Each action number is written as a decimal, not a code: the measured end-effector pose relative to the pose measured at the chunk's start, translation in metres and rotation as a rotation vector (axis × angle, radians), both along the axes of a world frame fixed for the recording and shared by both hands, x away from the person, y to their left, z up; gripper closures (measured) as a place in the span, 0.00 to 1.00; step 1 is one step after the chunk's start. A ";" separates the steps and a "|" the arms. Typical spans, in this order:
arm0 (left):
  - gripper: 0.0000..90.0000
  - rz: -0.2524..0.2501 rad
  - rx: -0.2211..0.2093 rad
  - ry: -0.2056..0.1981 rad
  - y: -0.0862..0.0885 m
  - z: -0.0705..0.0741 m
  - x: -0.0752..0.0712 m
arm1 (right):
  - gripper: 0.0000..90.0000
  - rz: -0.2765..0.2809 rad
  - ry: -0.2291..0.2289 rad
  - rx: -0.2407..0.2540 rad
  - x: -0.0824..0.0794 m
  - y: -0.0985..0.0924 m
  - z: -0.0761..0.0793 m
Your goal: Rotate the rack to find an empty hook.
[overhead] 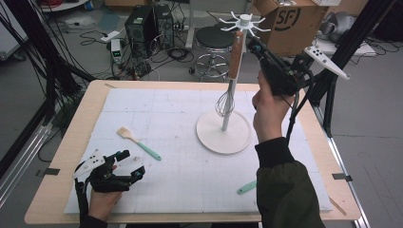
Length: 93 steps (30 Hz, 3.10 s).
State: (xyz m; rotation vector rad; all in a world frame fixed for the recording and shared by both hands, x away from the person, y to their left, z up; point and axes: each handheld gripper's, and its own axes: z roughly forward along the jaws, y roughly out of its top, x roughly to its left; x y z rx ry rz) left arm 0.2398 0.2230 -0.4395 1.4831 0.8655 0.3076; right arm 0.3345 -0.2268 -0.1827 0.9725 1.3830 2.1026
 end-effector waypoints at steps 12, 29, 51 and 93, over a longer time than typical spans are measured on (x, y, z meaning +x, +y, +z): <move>0.02 -0.004 0.003 0.004 -0.001 0.000 0.001 | 1.00 -0.065 0.005 0.055 -0.004 -0.024 -0.012; 0.02 0.001 -0.010 0.003 0.001 0.000 -0.001 | 1.00 -0.059 0.024 0.117 0.009 -0.006 -0.004; 0.02 0.020 -0.025 -0.001 0.008 0.001 -0.008 | 1.00 -0.027 0.005 0.080 0.003 0.029 -0.003; 0.02 0.033 -0.015 -0.001 0.011 0.001 -0.011 | 0.68 -0.119 0.037 0.058 -0.002 -0.002 -0.009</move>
